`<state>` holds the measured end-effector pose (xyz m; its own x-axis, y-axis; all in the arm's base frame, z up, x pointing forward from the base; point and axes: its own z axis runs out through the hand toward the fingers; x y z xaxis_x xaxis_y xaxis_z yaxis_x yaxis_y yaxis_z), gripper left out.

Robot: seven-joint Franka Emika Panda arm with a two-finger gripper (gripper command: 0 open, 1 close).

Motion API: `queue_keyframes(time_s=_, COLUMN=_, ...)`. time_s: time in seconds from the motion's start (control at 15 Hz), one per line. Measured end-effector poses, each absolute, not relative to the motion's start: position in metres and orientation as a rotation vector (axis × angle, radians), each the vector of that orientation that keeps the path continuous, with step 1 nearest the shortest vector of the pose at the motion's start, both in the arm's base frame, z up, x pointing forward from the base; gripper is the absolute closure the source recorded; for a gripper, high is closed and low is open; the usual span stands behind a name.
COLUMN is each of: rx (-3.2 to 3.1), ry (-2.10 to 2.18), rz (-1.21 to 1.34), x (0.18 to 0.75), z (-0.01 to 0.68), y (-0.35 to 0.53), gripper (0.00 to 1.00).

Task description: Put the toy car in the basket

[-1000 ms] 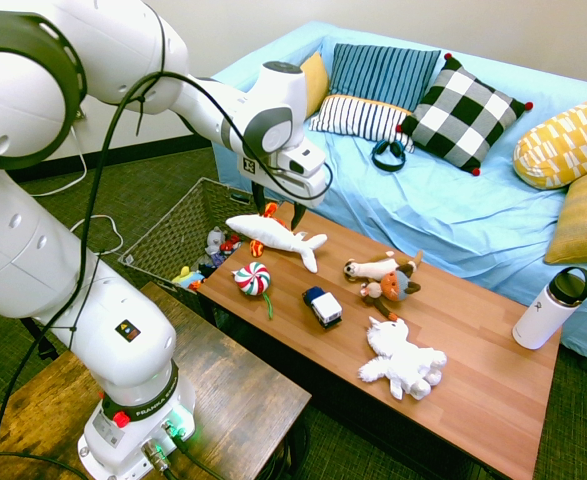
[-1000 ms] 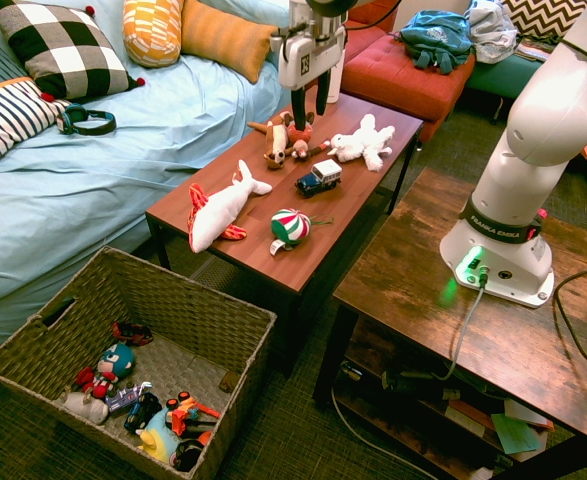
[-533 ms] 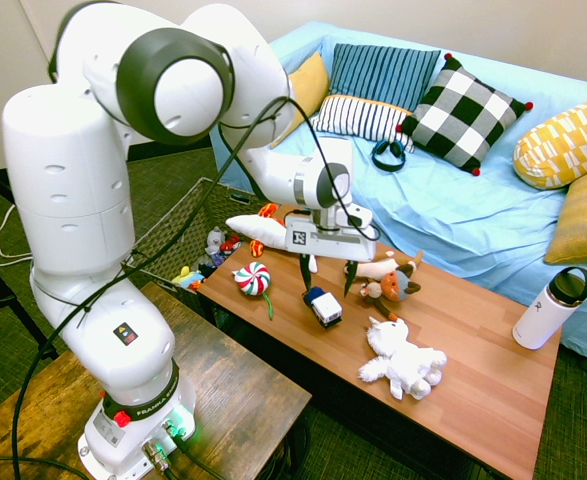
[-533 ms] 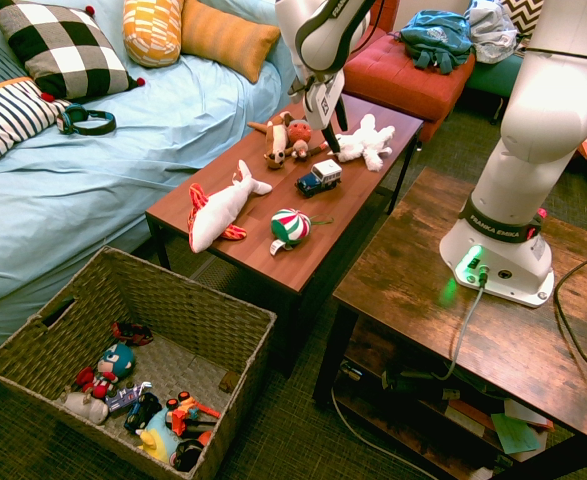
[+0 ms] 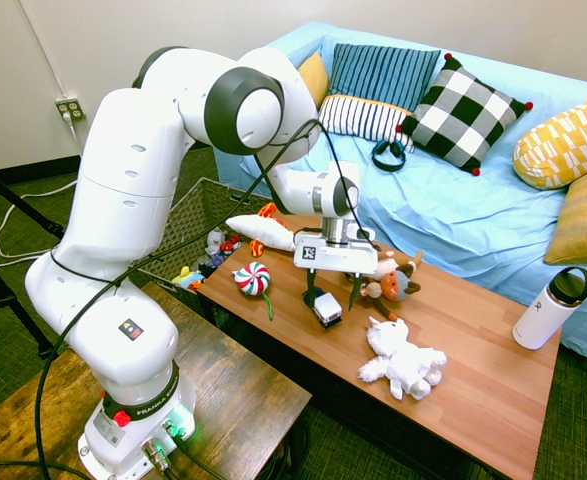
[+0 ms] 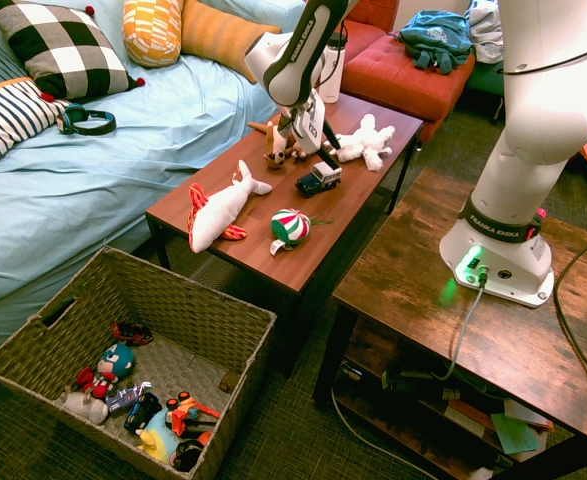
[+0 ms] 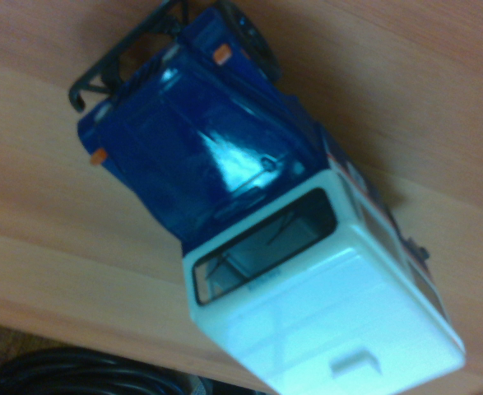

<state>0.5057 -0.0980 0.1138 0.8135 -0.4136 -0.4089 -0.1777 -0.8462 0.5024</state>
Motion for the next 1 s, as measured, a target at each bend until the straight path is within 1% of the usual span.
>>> queue_keyframes(time_s=0.27, rx=2.501, ry=-0.365, rz=-0.765, x=0.511, z=0.063, y=-0.083, gripper=0.0)
queue_keyframes(time_s=0.4, rx=2.483, ry=-0.346, rz=-0.762, x=0.517, z=0.05, y=-0.081, gripper=0.0)
queue_keyframes(time_s=0.47, rx=2.479, ry=-0.342, rz=-0.758, x=0.52, z=0.047, y=-0.08, gripper=1.0)
queue_keyframes(time_s=1.0, rx=2.465, ry=-0.332, rz=-0.759, x=0.518, z=0.044, y=-0.078, gripper=1.0)
